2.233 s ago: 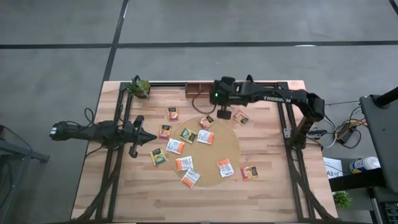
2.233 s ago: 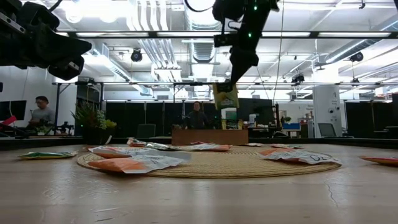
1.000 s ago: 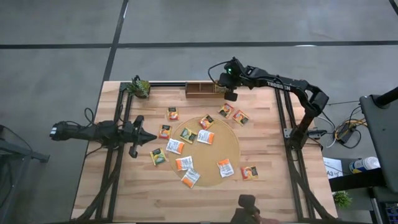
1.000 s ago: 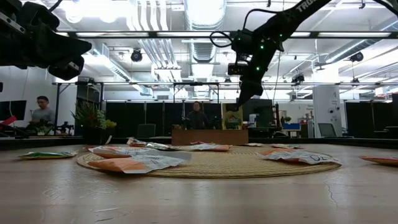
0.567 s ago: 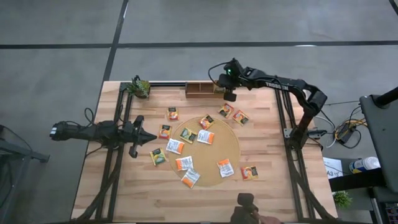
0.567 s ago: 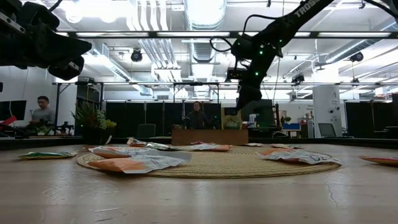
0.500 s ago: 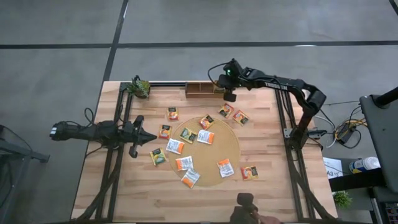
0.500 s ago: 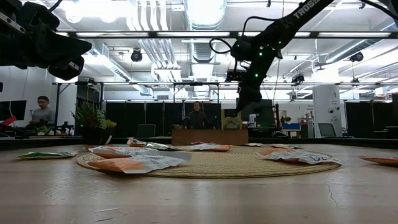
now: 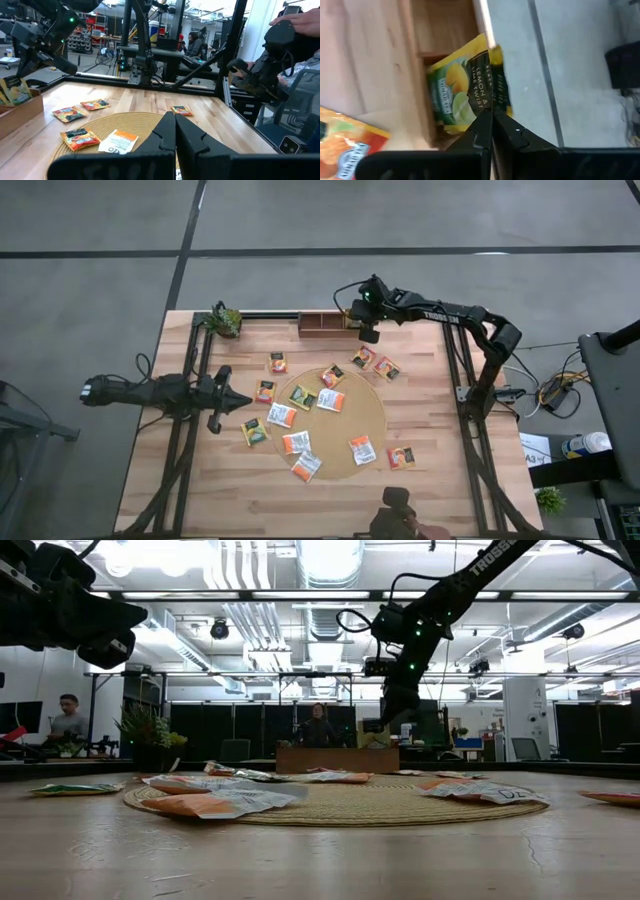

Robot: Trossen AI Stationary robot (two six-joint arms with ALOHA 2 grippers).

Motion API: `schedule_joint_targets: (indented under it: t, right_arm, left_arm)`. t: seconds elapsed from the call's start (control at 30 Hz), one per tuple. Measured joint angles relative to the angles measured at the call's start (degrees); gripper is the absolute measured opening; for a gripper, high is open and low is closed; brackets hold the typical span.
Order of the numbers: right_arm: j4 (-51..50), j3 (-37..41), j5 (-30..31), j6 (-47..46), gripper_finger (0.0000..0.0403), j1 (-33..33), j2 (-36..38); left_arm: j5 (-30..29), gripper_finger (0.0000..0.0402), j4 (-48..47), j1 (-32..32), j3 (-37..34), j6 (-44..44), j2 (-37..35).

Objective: Pick & Place Tea
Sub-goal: Put the bottom yellow tea bag into the right section of the wooden organizer

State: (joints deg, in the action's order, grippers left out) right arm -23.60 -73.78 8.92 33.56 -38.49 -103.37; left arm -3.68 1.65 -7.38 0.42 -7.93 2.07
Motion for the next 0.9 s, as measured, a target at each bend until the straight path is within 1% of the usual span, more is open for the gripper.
schedule_joint_targets:
  t: [0.33,0.43,0.53,0.8,0.9]
  right_arm:
    - [-0.1,0.4,0.0,0.0,0.0009,-0.3,0.0]
    - [-0.2,1.0,0.0,0.0,0.0017,-0.3,0.0]
    - [-0.1,1.2,0.0,-0.1,0.0040,-0.3,0.0]
    - [0.0,1.3,-0.4,-1.2,0.0126,-0.4,0.0]
    - [0.0,1.3,0.0,-2.1,0.0153,-0.6,0.5]
  left_arm:
    - [0.0,0.0000,0.0,0.0,0.0,0.0,0.0]
    - [0.0,0.0000,0.0,0.0,0.0,0.0,0.0]
    - [0.0,0.0000,0.0,0.0,0.0,0.0,0.0]
    - [0.0,0.0000,0.0,0.0,0.0,0.0,0.0]
    - [0.0,0.0000,0.0,0.0,0.0,0.0,0.0]
